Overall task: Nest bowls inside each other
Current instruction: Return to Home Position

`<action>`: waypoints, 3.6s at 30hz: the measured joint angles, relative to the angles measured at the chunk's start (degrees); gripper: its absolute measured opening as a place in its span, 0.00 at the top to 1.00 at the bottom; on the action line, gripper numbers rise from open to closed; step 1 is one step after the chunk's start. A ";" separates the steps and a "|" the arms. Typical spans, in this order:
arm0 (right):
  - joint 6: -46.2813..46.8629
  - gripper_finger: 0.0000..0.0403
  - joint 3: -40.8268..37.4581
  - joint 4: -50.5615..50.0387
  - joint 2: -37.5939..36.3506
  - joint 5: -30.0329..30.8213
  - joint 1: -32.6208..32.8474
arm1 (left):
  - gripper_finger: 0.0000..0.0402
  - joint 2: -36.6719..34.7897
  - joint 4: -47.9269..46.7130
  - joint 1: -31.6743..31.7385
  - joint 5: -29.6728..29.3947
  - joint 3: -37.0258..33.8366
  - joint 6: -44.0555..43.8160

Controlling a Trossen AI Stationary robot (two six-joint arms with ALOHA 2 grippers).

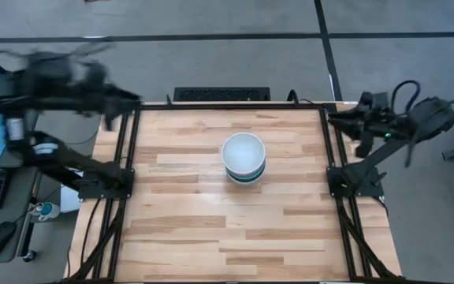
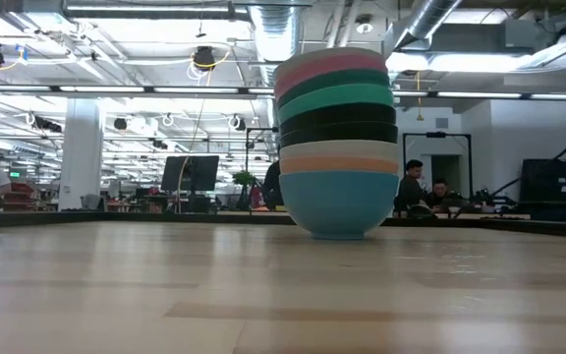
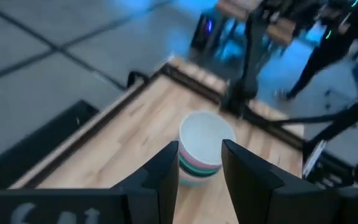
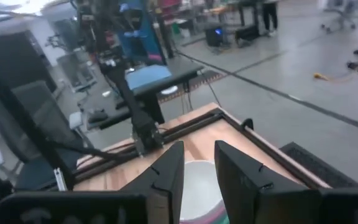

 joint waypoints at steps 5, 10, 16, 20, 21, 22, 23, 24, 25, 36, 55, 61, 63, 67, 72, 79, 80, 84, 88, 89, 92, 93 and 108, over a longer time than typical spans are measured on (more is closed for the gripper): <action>-7.89 0.72 -11.50 3.78 -9.63 -1.94 1.99 | 0.72 -9.57 2.06 -1.79 1.21 -7.72 4.99; -10.73 0.72 -24.76 13.16 -21.78 -2.86 3.33 | 0.72 -18.28 8.25 -1.82 1.81 -18.67 11.25; -19.26 0.72 -43.32 27.25 -37.97 -8.86 3.44 | 0.72 -33.07 12.02 -1.87 5.12 -36.75 9.03; -24.34 0.72 -54.05 37.21 -45.16 -11.95 3.43 | 0.72 -43.71 22.87 -1.86 9.49 -51.88 7.79; -24.80 0.72 -55.30 36.44 -44.91 -11.35 3.37 | 0.72 -46.53 24.81 -1.85 10.68 -55.33 7.81; -24.63 0.72 -56.18 35.59 -44.84 -12.21 2.99 | 0.72 -48.84 27.55 -1.85 11.45 -58.79 7.89; -23.85 0.72 -56.29 36.33 -44.74 -13.94 2.72 | 0.72 -50.66 30.67 -1.87 12.30 -62.30 7.92; -22.86 0.72 -56.56 37.80 -44.59 -14.75 2.62 | 0.72 -52.83 32.67 -1.85 13.42 -65.89 7.84; -21.98 0.72 -57.19 38.58 -43.87 -14.51 2.54 | 0.72 -54.75 33.86 -1.87 14.67 -69.22 7.83; -22.51 0.72 -60.49 42.10 -42.92 -15.41 2.37 | 0.72 -72.50 52.99 -1.94 28.66 -92.67 8.51; -15.42 0.72 -66.64 36.13 -42.04 -10.66 2.15 | 0.72 -72.22 77.00 -1.91 37.58 -116.98 8.95; -17.20 0.72 -68.67 38.60 -42.05 -10.32 2.15 | 0.72 -72.20 87.82 -1.91 38.08 -124.60 6.40; -16.32 0.72 -69.15 38.79 -42.05 -8.74 2.15 | 0.72 -72.20 90.45 -1.91 38.08 -125.96 5.65; -12.38 0.72 -70.20 38.40 -42.07 -5.29 2.15 | 0.72 -72.22 96.47 -1.92 35.89 -128.59 3.05; -10.89 0.72 -73.00 39.09 -42.07 -3.29 2.15 | 0.72 -72.22 96.55 -1.93 30.05 -128.72 3.05; -10.85 0.72 -73.77 38.71 -42.07 -2.00 2.15 | 0.72 -72.22 95.42 -1.93 26.95 -128.72 2.63; -10.85 0.72 -73.77 38.40 -42.07 -1.28 2.15 | 0.72 -72.22 94.67 -1.93 26.12 -128.72 2.97; -10.85 0.72 -73.77 37.71 -42.06 2.17 2.15 | 0.72 -72.22 92.64 -1.93 22.55 -129.17 3.11; -10.82 0.72 -73.77 36.66 -42.05 2.83 2.15 | 0.72 -72.19 94.42 -1.96 22.09 -131.27 3.10; -10.80 0.72 -73.77 36.47 -42.07 2.83 2.15 | 0.72 -72.18 94.17 -2.00 21.43 -131.26 3.18; -10.77 0.72 -74.99 36.11 -42.07 3.74 2.15 | 0.72 -72.07 92.09 -2.04 20.29 -131.28 3.17; -10.63 0.72 -76.02 36.18 -42.07 4.57 2.14 | 0.72 -72.10 92.13 -2.04 20.28 -131.28 3.38; -10.89 0.72 -80.72 41.24 -41.32 4.25 2.26 | 0.72 -72.09 89.53 -2.04 20.22 -131.39 2.56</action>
